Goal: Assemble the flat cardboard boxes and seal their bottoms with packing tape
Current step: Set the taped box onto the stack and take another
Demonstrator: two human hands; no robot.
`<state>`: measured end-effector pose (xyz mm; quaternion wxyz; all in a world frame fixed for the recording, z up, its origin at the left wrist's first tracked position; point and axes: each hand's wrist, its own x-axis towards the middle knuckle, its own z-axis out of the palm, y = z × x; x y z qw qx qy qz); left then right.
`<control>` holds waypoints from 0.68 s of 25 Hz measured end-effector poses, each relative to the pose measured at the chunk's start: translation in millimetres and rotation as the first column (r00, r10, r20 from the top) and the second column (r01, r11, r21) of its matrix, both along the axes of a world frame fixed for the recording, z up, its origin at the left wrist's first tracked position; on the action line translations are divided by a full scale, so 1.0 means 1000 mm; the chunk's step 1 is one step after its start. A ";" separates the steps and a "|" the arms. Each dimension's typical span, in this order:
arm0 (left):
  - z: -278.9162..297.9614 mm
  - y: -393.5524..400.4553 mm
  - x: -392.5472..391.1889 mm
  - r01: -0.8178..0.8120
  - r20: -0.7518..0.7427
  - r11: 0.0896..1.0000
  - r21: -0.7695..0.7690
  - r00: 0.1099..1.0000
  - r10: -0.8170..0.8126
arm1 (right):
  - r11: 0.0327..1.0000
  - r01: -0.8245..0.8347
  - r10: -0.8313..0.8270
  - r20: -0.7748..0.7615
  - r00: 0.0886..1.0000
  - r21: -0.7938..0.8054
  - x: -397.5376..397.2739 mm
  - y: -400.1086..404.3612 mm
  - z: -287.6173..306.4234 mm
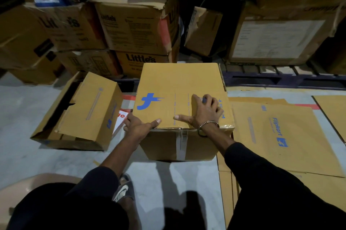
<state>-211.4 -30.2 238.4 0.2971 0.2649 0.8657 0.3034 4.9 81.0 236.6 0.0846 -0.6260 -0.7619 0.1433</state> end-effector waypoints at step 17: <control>0.013 -0.012 -0.006 -0.011 0.356 0.991 0.130 0.934 -0.037 | 0.718 0.405 -0.659 -0.363 0.659 -0.566 0.080 0.020 0.016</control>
